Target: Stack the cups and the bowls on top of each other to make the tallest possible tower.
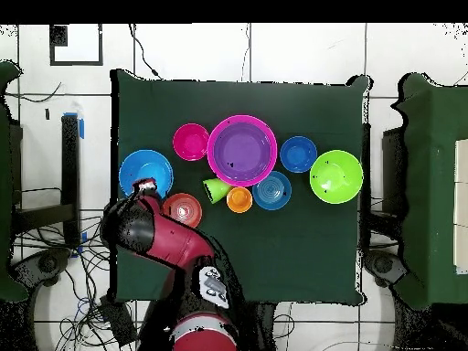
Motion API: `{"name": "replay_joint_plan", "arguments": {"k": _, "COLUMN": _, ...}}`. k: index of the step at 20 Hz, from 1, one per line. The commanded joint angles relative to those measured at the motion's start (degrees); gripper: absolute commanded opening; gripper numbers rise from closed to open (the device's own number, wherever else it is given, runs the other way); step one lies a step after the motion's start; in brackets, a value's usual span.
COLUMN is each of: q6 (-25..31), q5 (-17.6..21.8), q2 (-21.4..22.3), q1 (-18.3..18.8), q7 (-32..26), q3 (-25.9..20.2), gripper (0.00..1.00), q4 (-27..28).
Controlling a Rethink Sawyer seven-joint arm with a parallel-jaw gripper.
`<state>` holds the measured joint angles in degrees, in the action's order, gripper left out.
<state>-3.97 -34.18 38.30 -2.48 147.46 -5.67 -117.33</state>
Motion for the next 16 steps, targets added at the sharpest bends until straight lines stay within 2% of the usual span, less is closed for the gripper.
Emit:
{"name": "replay_joint_plan", "arguments": {"k": 1, "q6": 8.5, "q5": -8.8, "q2": -0.2, "q1": -5.2, "q7": 17.4, "q3": 3.1, "gripper": 1.0, "q4": -6.2}}
{"name": "replay_joint_plan", "arguments": {"k": 4, "q6": 7.3, "q5": -10.8, "q2": -0.2, "q1": -5.9, "q7": 19.2, "q3": 2.0, "gripper": 1.0, "q4": -7.0}}
{"name": "replay_joint_plan", "arguments": {"k": 6, "q6": 5.6, "q5": -10.9, "q2": -0.6, "q1": -4.9, "q7": 19.7, "q3": 0.4, "gripper": 1.0, "q4": -7.3}}
{"name": "replay_joint_plan", "arguments": {"k": 10, "q6": 0.6, "q5": -9.6, "q2": -3.2, "q1": -3.1, "q7": 21.2, "q3": -2.6, "gripper": 1.0, "q4": -6.4}}
{"name": "replay_joint_plan", "arguments": {"k": 16, "q6": -1.7, "q5": -7.9, "q2": -5.5, "q1": -3.8, "q7": 21.6, "q3": -1.7, "gripper": 1.0, "q4": -3.0}}
